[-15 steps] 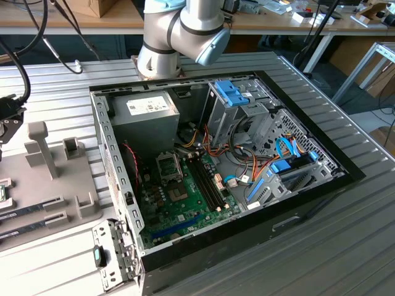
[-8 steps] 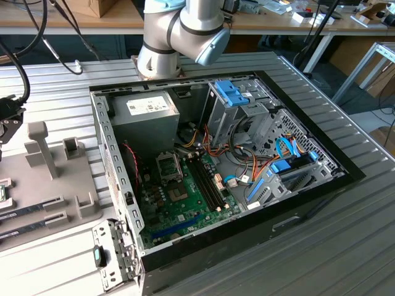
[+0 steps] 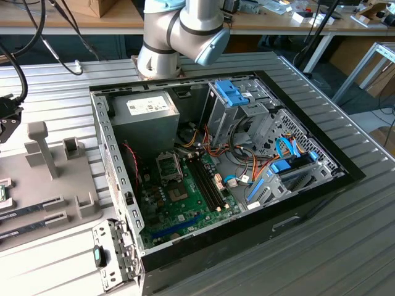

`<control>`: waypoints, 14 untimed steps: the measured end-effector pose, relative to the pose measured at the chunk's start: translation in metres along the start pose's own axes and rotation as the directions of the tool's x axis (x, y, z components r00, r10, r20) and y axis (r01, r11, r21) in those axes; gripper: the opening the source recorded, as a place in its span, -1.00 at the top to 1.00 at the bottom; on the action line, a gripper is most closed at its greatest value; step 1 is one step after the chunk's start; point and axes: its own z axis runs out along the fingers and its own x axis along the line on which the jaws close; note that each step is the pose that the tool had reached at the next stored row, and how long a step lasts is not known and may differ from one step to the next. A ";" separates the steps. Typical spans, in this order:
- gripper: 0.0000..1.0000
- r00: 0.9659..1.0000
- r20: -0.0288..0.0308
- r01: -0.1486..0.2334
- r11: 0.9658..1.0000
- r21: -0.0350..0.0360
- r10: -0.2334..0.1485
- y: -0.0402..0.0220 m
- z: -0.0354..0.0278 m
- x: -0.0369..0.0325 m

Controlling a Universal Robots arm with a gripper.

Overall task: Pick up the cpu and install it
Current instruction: 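Reach for the cpu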

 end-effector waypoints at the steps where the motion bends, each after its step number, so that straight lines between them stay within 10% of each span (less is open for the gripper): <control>1: 0.79 1.000 0.000 0.000 1.000 0.000 0.000 0.0000 0.0002 0.0002; 14: 0.79 1.000 0.000 0.000 1.000 0.000 0.000 0.0000 0.0032 0.0055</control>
